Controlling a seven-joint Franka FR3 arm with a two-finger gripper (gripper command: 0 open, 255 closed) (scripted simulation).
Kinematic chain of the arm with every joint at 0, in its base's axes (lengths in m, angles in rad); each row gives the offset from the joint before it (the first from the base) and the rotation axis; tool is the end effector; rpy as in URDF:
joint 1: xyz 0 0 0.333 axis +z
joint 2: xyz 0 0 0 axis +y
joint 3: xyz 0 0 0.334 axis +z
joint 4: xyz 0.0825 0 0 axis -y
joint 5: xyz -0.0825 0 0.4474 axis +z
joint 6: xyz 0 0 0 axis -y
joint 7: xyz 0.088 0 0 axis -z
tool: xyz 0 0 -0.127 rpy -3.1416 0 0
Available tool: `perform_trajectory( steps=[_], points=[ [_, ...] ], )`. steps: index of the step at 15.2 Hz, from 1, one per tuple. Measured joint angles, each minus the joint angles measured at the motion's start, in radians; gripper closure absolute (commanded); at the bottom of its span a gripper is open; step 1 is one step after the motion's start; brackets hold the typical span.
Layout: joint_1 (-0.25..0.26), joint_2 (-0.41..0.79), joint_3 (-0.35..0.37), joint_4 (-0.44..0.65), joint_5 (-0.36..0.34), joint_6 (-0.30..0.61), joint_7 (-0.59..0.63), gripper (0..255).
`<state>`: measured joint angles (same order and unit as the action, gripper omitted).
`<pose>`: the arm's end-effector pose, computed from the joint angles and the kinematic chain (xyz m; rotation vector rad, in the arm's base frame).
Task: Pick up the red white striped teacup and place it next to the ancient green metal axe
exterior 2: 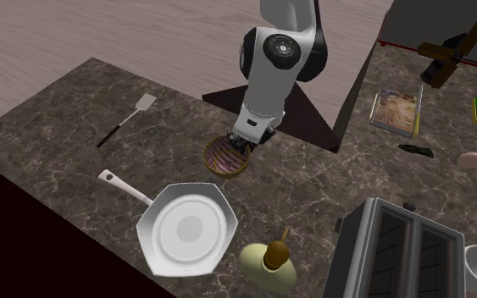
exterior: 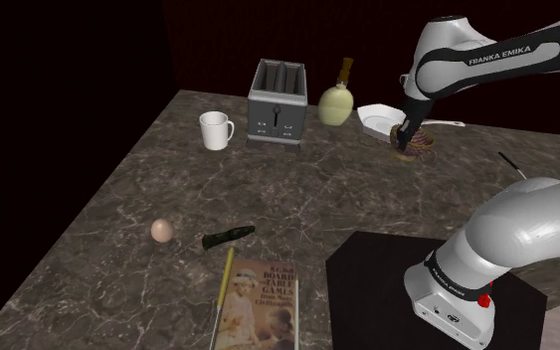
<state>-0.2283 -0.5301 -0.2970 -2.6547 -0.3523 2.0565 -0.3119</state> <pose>0.3476 -0.2160 0.3569 3.0201 0.0140 -0.1932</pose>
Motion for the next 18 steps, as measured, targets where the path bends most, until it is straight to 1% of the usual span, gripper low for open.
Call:
perform_trajectory(
  steps=[11,18],
  points=[
    [0.007,-0.063,0.027,0.108,0.027,-0.169,-0.025,255],
    [0.011,-0.081,0.043,0.189,0.042,-0.268,-0.039,255]
  ],
)
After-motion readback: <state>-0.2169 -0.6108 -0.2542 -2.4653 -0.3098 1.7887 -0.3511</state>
